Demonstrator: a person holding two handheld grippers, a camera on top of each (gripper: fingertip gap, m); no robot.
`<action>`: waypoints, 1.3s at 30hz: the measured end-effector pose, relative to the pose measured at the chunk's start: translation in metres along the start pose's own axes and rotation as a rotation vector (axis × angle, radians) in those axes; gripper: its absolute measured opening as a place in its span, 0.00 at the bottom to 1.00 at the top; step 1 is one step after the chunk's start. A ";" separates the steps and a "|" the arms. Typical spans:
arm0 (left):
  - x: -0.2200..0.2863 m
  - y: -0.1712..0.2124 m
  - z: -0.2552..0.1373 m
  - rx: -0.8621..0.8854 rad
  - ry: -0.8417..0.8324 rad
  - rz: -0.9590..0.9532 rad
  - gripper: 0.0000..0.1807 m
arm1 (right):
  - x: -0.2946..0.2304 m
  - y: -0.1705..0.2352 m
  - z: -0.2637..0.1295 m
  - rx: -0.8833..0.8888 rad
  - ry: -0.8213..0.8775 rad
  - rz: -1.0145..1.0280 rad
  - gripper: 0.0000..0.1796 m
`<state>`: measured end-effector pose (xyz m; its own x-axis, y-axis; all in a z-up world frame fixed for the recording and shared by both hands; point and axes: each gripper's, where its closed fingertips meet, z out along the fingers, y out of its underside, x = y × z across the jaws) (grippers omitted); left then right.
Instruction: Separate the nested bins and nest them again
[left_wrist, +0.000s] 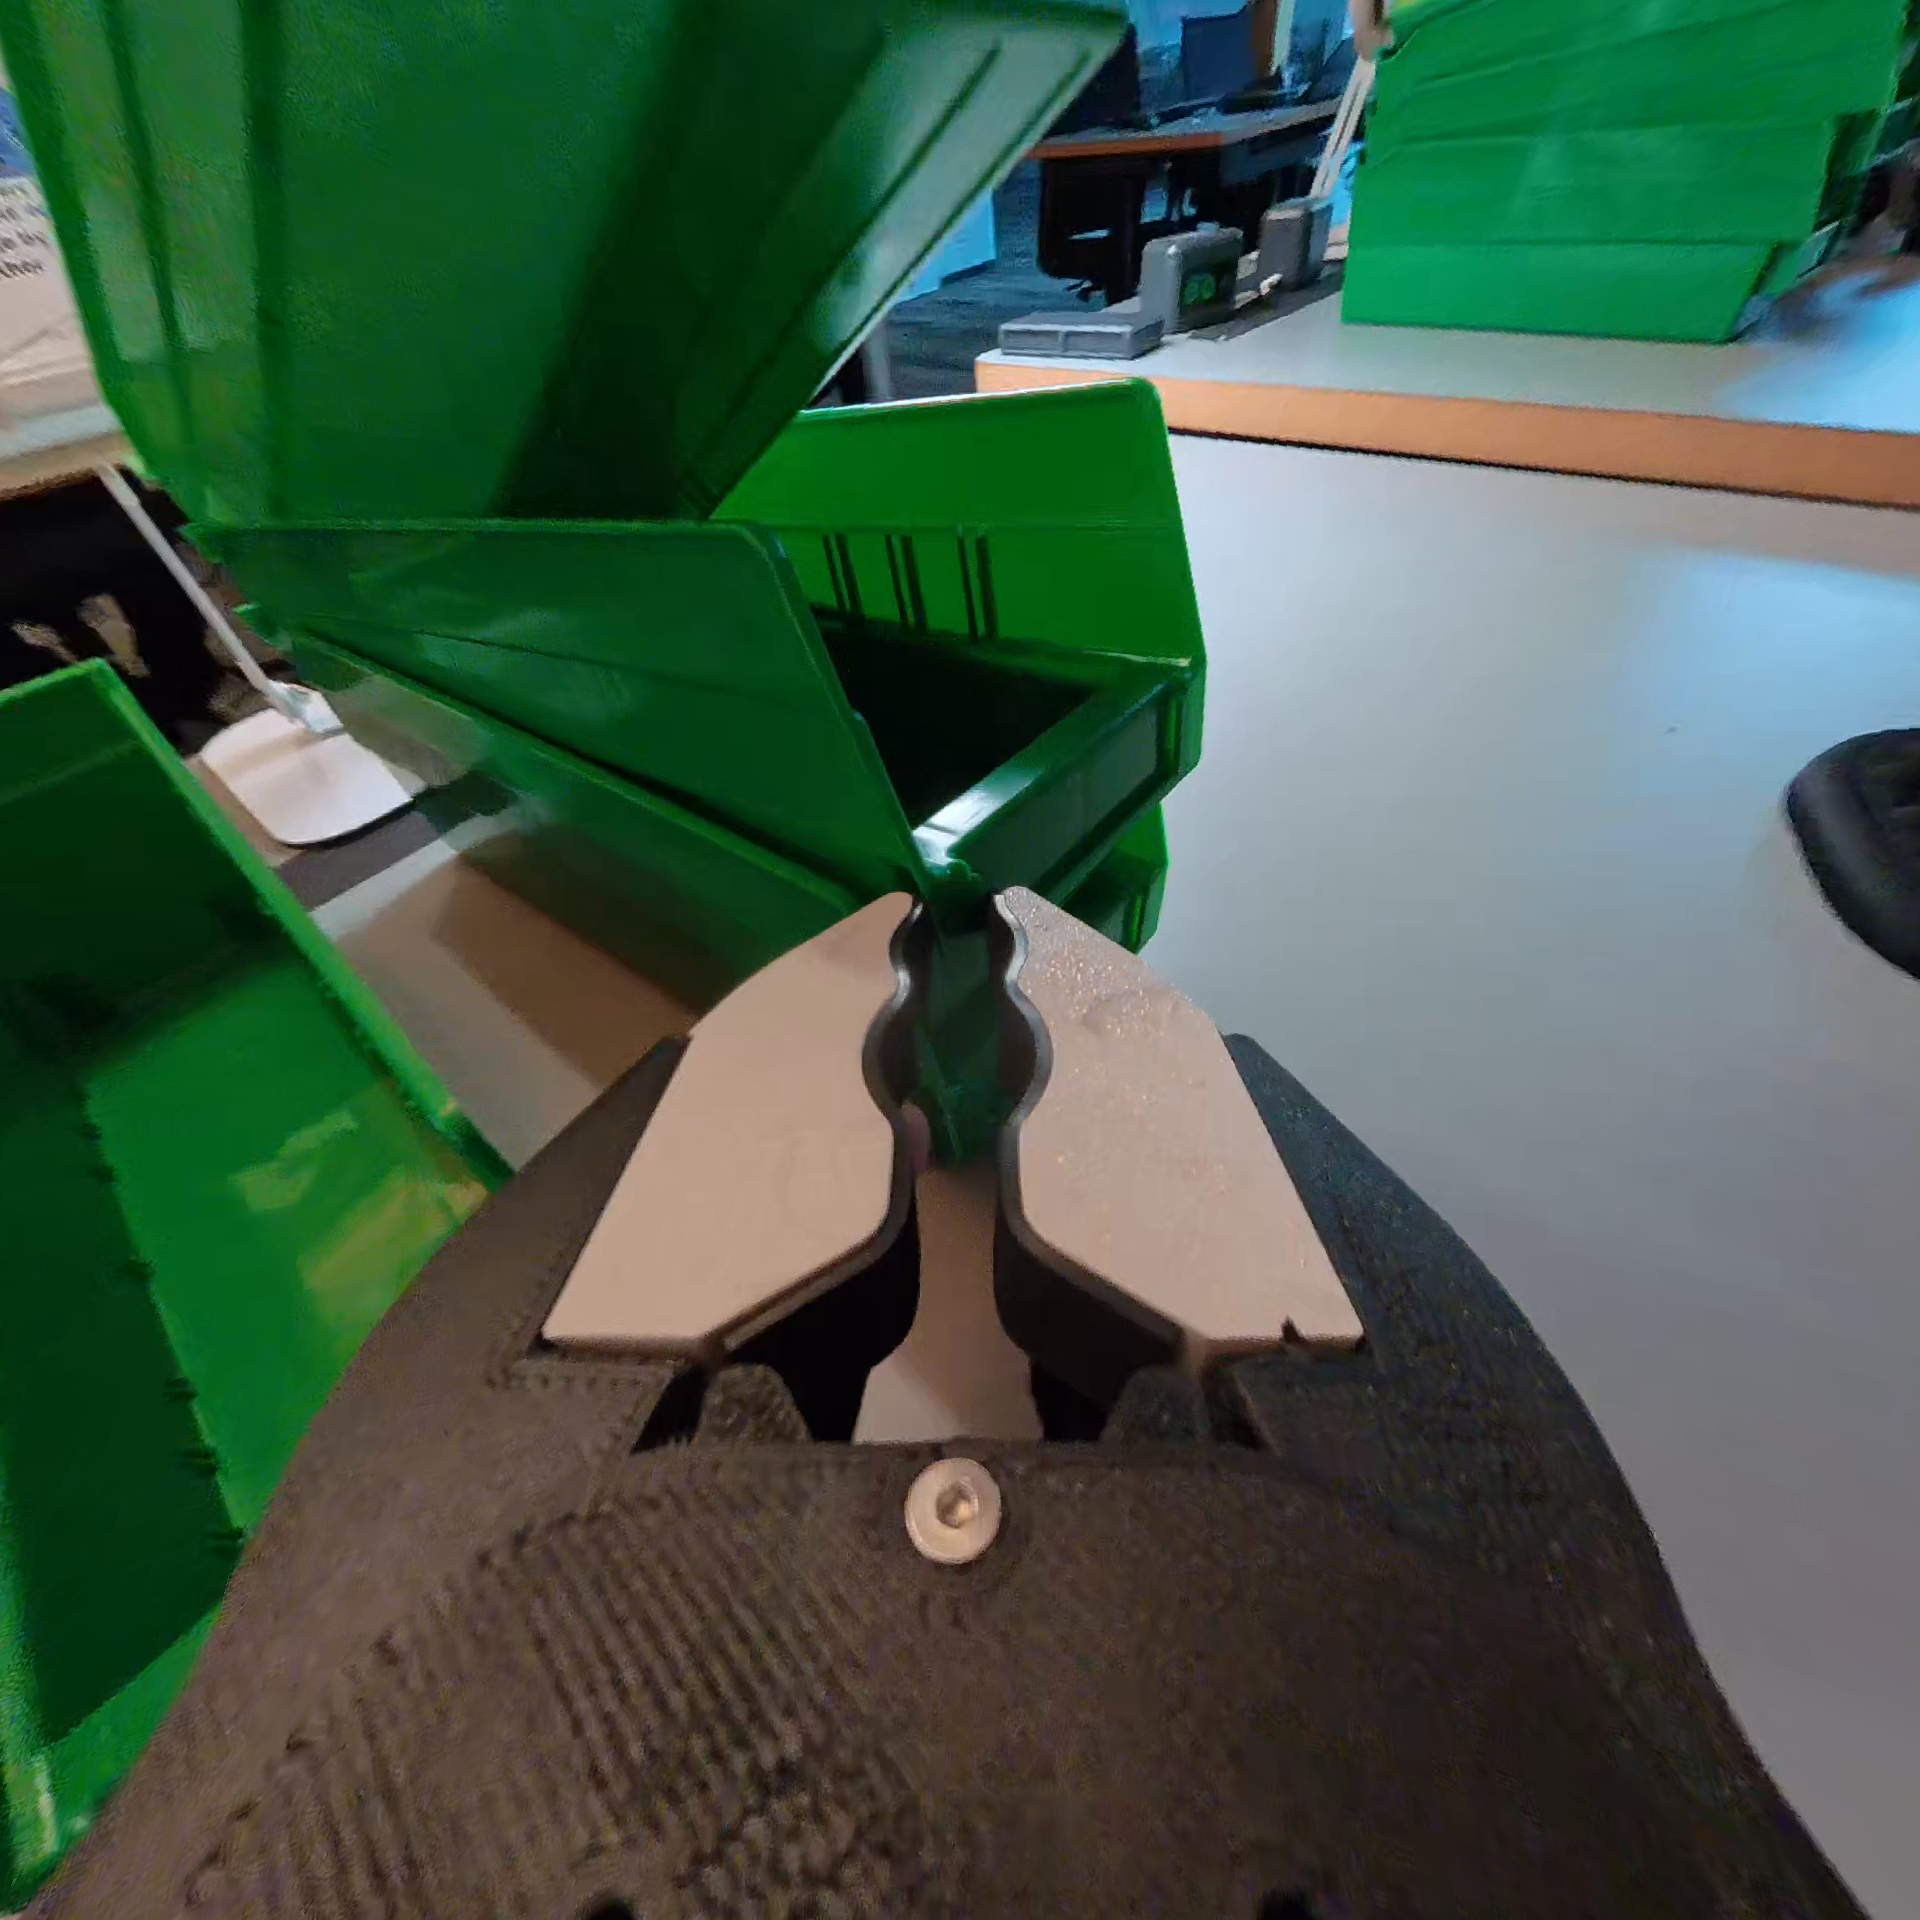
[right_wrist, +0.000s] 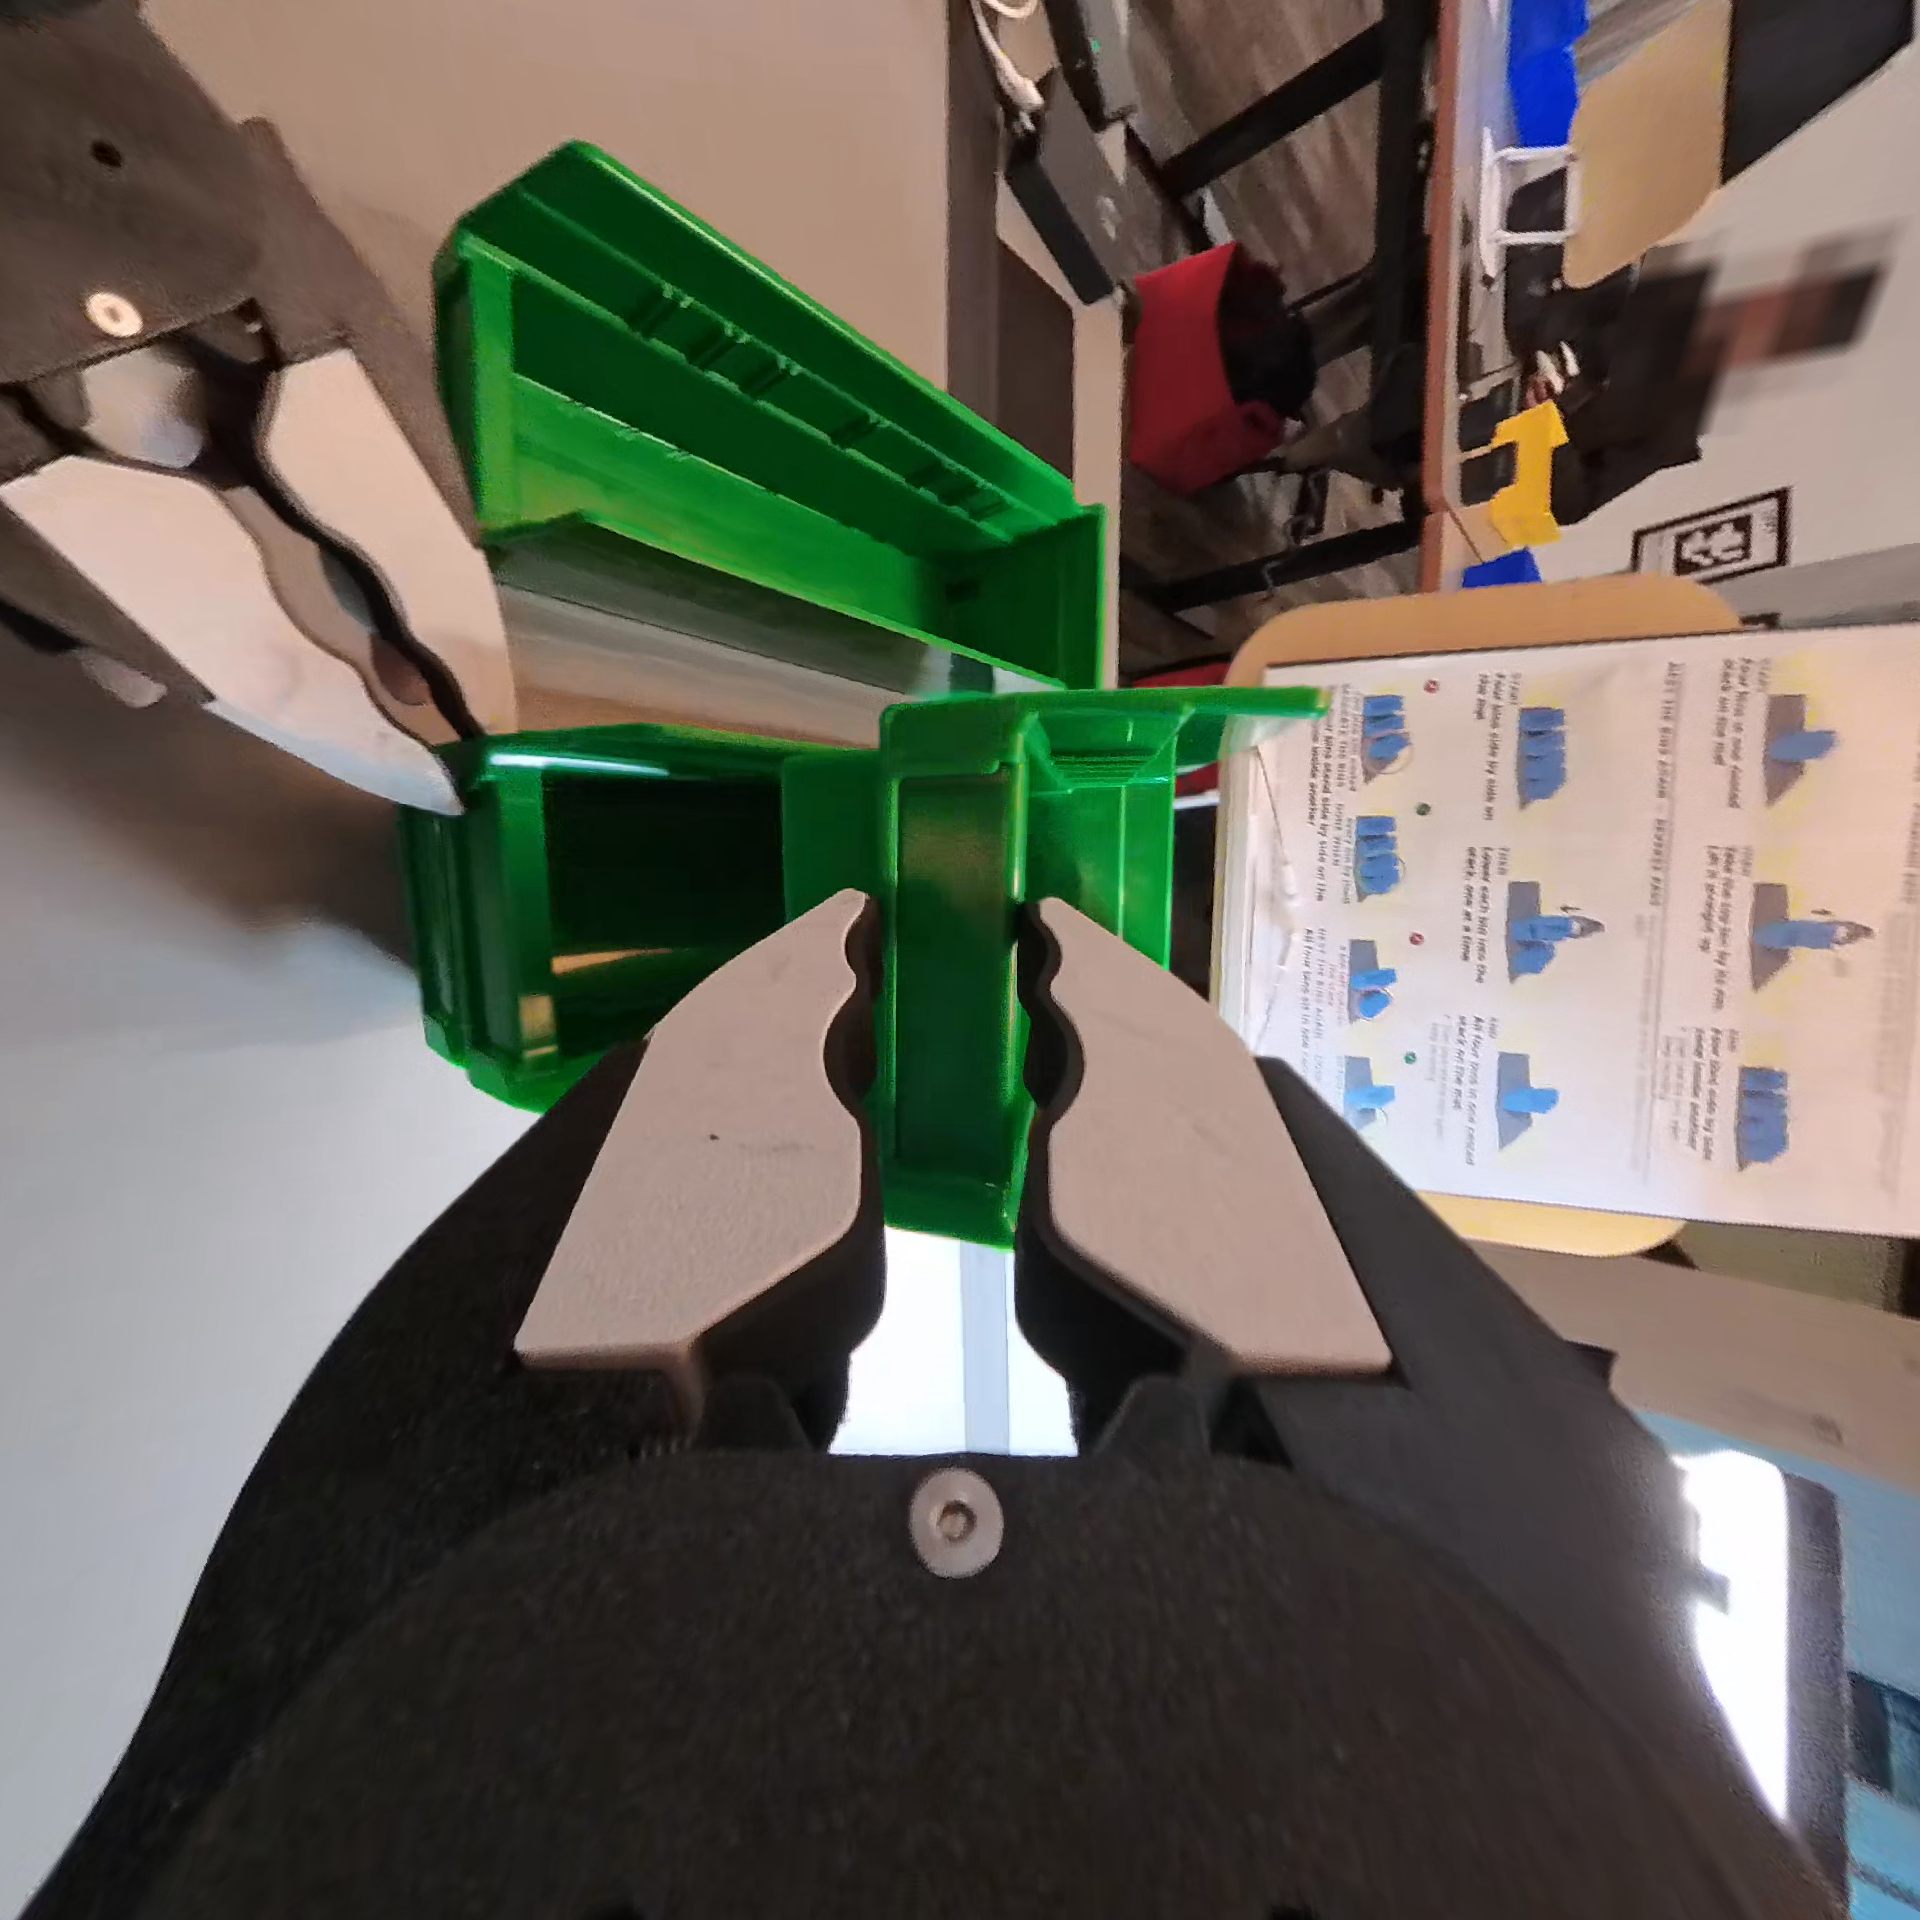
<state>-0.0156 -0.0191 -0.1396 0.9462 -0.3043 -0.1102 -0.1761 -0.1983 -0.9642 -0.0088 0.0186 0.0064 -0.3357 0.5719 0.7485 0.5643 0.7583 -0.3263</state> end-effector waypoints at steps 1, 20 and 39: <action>-0.003 0.002 0.001 -0.010 -0.017 0.019 0.06 | 0.006 0.001 -0.002 0.007 0.017 0.013 0.14; -0.022 -0.007 -0.059 0.068 -0.041 0.013 0.19 | 0.031 -0.005 -0.007 0.031 0.071 0.015 0.12; -0.022 0.006 -0.064 0.043 -0.011 -0.003 0.18 | -0.090 0.045 0.086 -0.327 -0.259 -0.179 0.19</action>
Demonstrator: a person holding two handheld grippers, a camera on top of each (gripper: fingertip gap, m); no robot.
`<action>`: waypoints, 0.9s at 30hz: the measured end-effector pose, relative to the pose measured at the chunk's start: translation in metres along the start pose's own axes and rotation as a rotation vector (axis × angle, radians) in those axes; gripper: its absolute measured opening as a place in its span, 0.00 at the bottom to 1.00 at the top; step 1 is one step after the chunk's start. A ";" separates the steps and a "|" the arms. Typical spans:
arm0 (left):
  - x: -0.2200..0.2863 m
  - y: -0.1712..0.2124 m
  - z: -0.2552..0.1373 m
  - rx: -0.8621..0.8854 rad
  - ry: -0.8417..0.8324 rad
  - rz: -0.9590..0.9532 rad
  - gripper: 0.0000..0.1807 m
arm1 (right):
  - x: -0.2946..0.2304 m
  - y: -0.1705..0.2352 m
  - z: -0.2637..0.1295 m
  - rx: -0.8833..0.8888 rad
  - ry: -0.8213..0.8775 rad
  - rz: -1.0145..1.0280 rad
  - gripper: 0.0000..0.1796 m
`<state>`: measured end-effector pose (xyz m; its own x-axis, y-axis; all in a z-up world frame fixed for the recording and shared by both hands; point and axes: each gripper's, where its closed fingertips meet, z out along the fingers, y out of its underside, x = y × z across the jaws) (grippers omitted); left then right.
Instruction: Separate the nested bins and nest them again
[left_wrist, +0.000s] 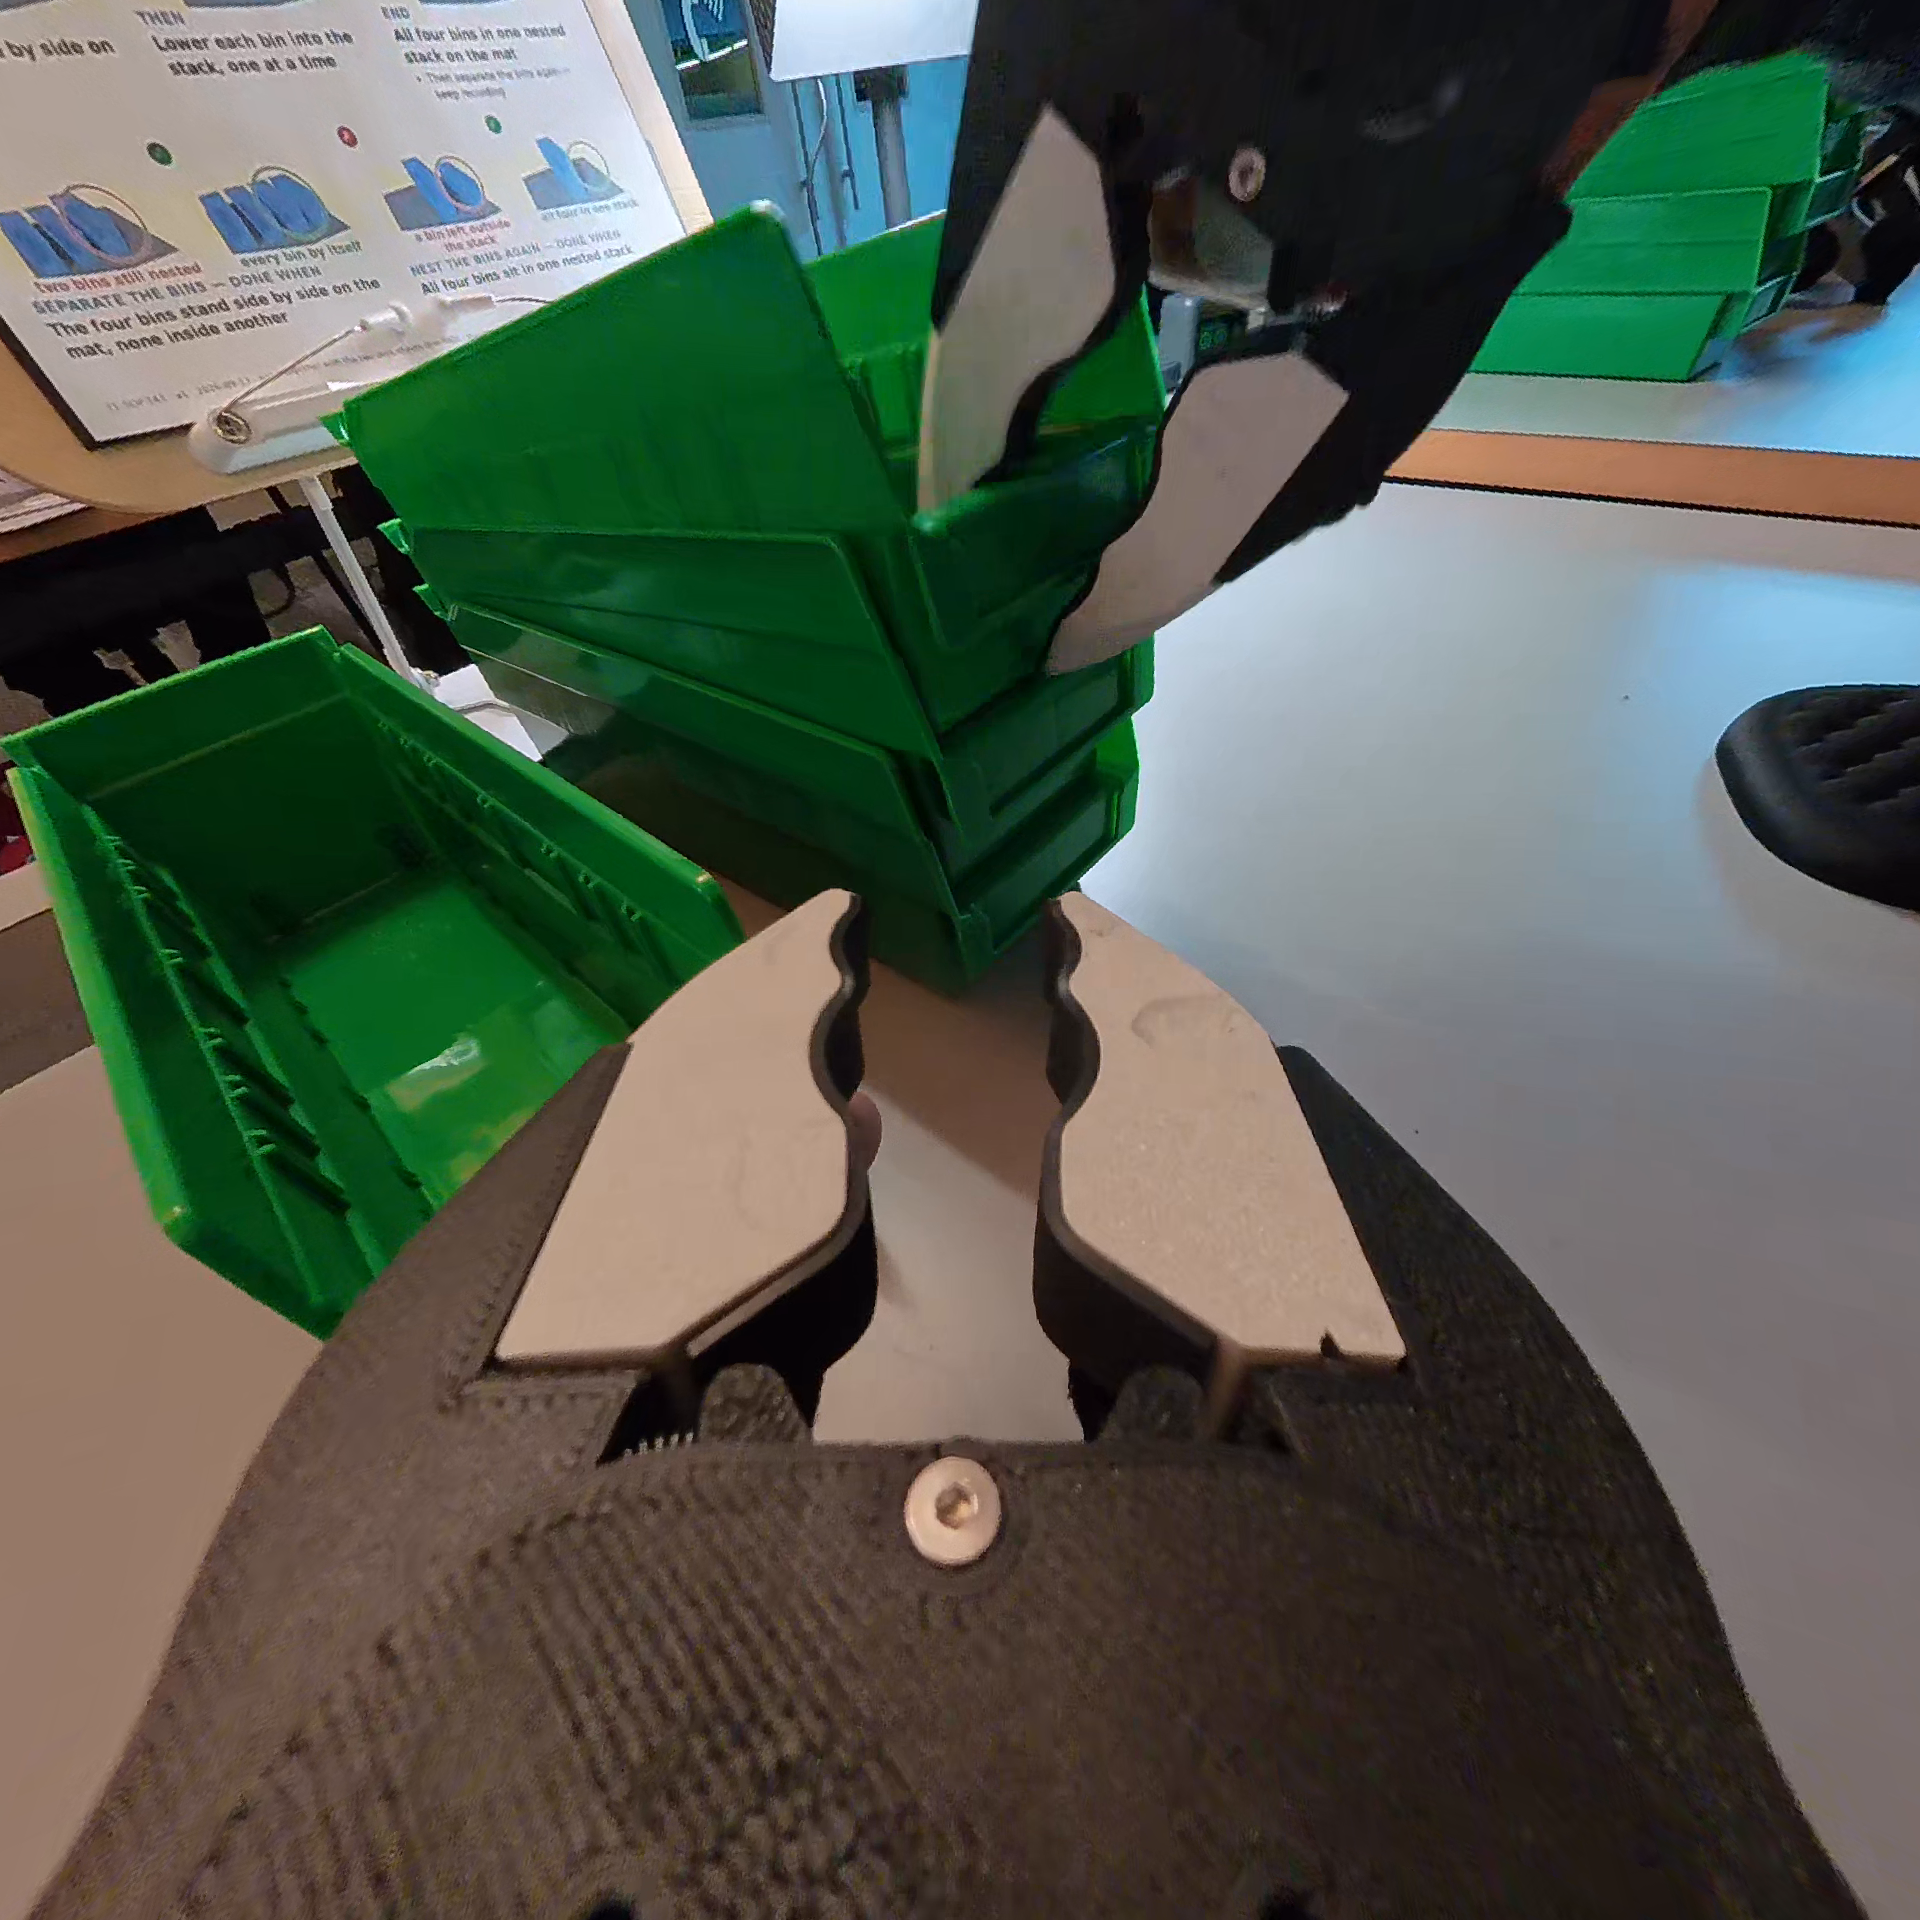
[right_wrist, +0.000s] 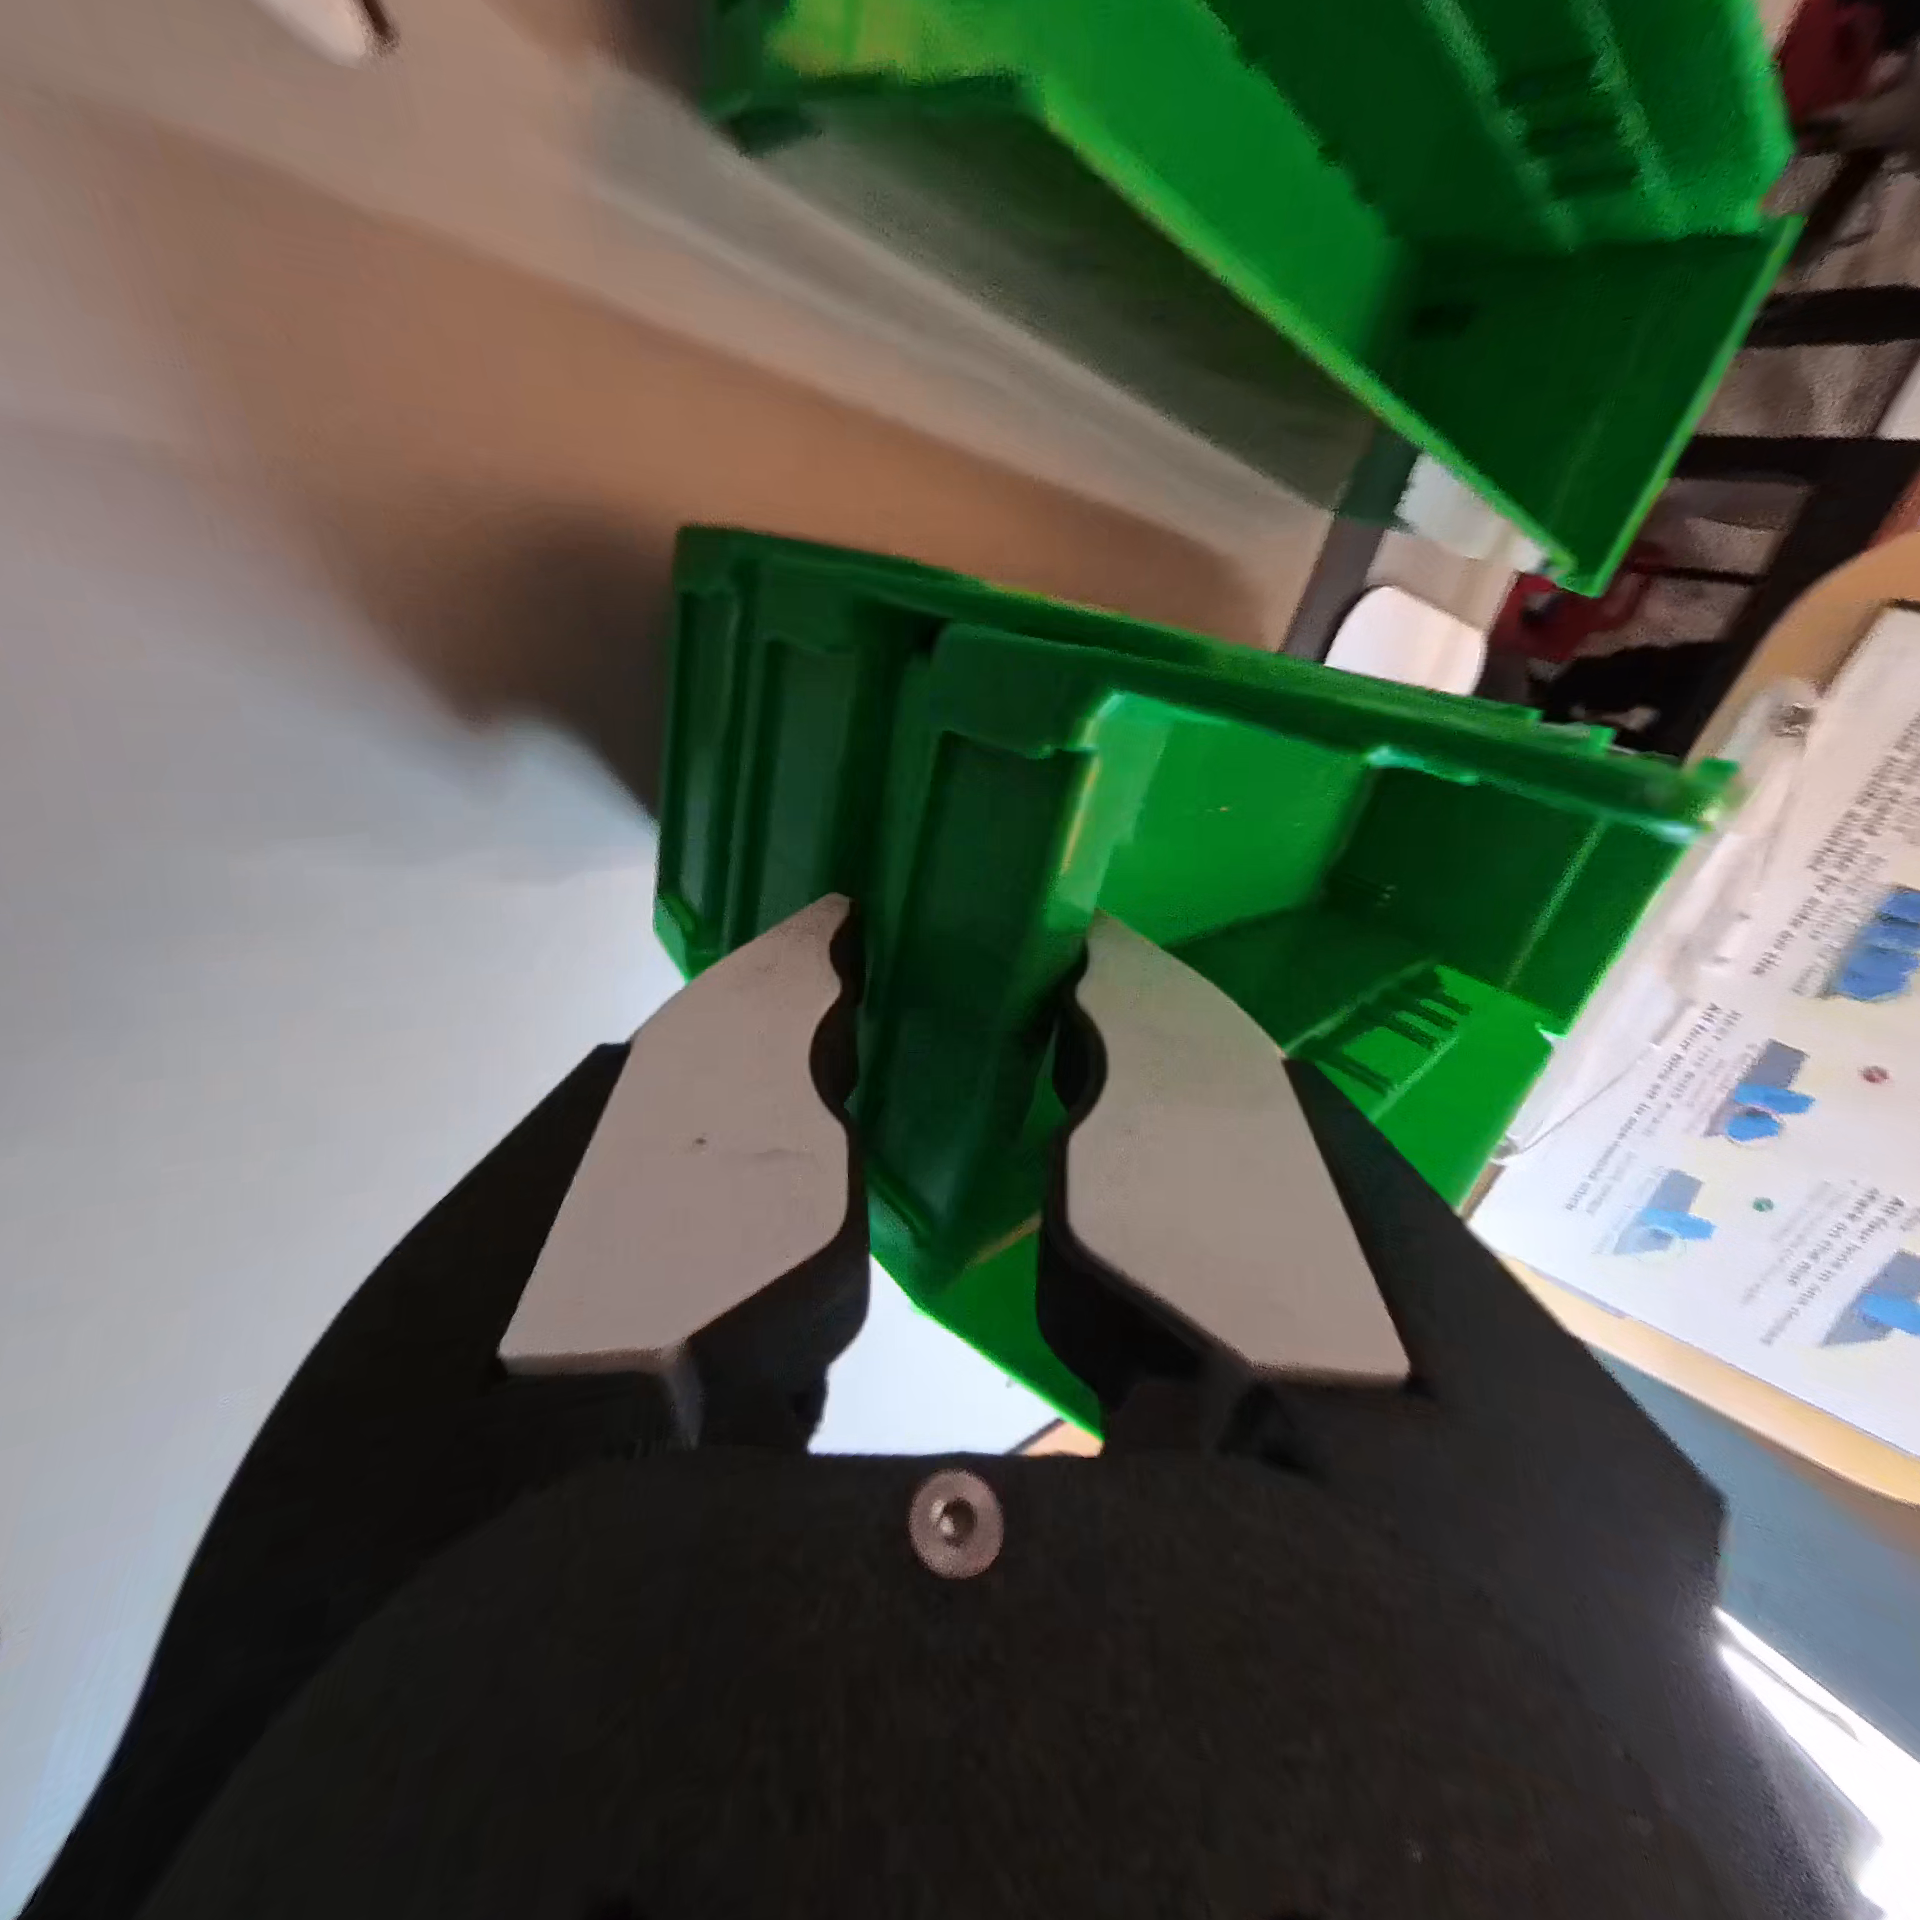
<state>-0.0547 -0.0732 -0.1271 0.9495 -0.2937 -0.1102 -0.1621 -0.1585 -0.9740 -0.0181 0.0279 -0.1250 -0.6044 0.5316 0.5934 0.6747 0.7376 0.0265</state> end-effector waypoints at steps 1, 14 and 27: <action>0.000 0.000 0.000 0.000 0.002 0.000 0.17 | 0.002 -0.002 0.000 -0.003 0.013 -0.001 0.19; 0.006 0.001 0.000 -0.005 0.024 0.008 0.16 | -0.004 -0.002 0.004 -0.036 -0.210 0.096 0.17; 0.008 0.004 0.000 -0.014 0.032 0.024 0.15 | 0.009 0.003 -0.021 0.044 -0.181 0.112 0.16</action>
